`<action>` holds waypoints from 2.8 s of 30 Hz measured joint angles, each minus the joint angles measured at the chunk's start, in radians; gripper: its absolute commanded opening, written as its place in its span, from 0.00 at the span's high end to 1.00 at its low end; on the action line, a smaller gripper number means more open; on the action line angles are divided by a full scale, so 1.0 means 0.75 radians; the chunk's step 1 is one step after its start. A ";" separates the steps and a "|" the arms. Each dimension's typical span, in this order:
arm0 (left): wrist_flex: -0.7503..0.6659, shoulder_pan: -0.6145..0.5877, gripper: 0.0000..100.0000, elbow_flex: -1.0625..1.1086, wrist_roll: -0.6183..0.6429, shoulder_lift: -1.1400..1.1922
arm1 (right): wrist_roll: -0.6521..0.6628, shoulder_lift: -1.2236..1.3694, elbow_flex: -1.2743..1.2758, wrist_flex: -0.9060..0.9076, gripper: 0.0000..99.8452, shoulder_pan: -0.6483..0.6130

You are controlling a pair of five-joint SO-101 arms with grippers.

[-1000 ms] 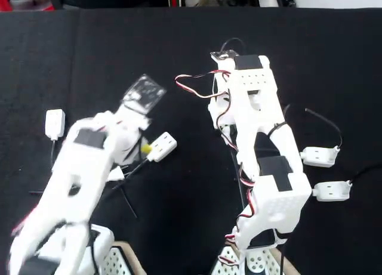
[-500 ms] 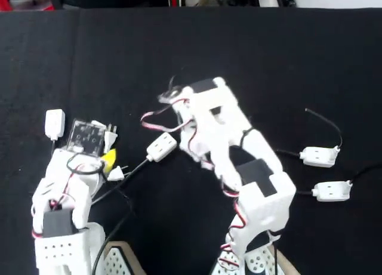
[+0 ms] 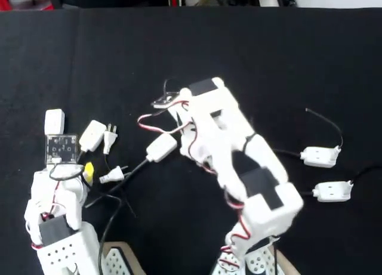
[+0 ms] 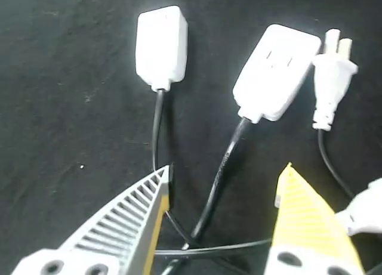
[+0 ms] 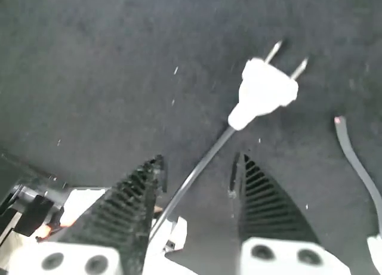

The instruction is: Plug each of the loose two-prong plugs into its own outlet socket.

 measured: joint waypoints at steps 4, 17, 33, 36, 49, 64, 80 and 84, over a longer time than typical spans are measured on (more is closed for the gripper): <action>0.000 -0.004 0.72 0.016 0.000 0.000 | 0.002 -0.143 0.002 0.068 0.83 0.000; 0.000 -0.008 0.72 0.025 0.000 0.000 | -0.436 -0.319 0.413 -0.266 0.97 0.117; 0.000 -0.008 0.72 0.025 0.000 0.000 | -0.530 0.023 0.325 -0.538 0.93 0.098; 0.000 -0.008 0.72 0.025 0.000 0.000 | -0.534 0.133 0.235 -0.530 0.99 0.108; 0.000 -0.008 0.72 0.029 -0.063 0.000 | 0.113 0.006 0.147 -0.362 0.99 0.106; 0.000 0.002 0.72 0.029 -0.065 0.000 | 1.133 -0.070 0.084 -0.509 0.82 0.123; 0.000 0.002 0.72 0.029 -0.065 0.000 | 0.882 -0.155 0.084 -0.149 0.96 0.113; 0.000 0.002 0.72 0.029 -0.065 0.000 | 0.393 -0.174 0.084 -0.104 0.95 0.190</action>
